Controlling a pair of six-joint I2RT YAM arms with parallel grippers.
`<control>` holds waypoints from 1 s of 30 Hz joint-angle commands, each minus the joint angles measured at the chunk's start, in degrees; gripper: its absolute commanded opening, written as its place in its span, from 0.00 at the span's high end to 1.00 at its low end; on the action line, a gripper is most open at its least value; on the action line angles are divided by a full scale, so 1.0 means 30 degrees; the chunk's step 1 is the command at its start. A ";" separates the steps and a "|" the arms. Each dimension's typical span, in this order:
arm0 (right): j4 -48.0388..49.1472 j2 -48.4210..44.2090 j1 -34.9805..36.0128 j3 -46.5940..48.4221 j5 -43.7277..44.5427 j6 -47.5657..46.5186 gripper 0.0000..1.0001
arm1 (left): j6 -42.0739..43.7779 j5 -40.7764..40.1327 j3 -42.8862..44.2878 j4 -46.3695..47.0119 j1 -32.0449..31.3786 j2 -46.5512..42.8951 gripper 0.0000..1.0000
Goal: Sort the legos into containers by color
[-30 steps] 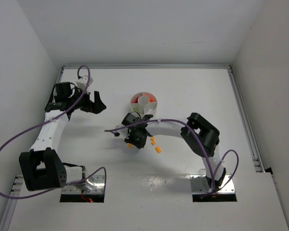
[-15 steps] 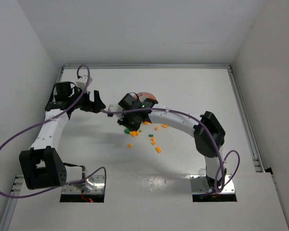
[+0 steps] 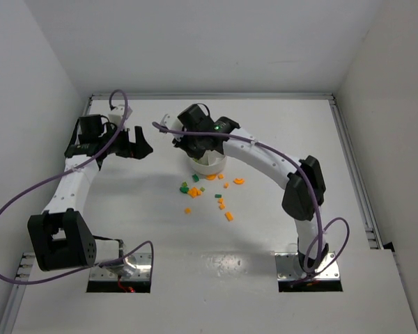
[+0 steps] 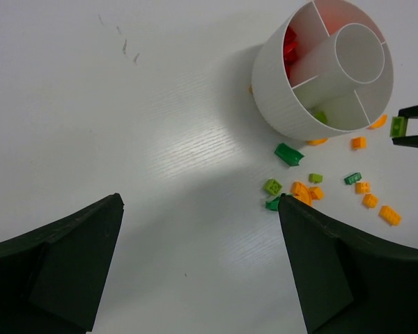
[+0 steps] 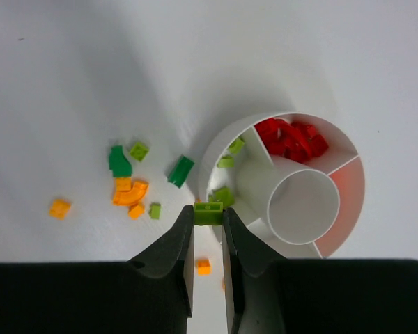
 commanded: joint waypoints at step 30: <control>-0.0919 0.2410 -0.1090 0.2673 0.1479 0.0169 0.65 | -0.0931 0.0021 0.0290 0.1039 -0.0144 0.0457 0.00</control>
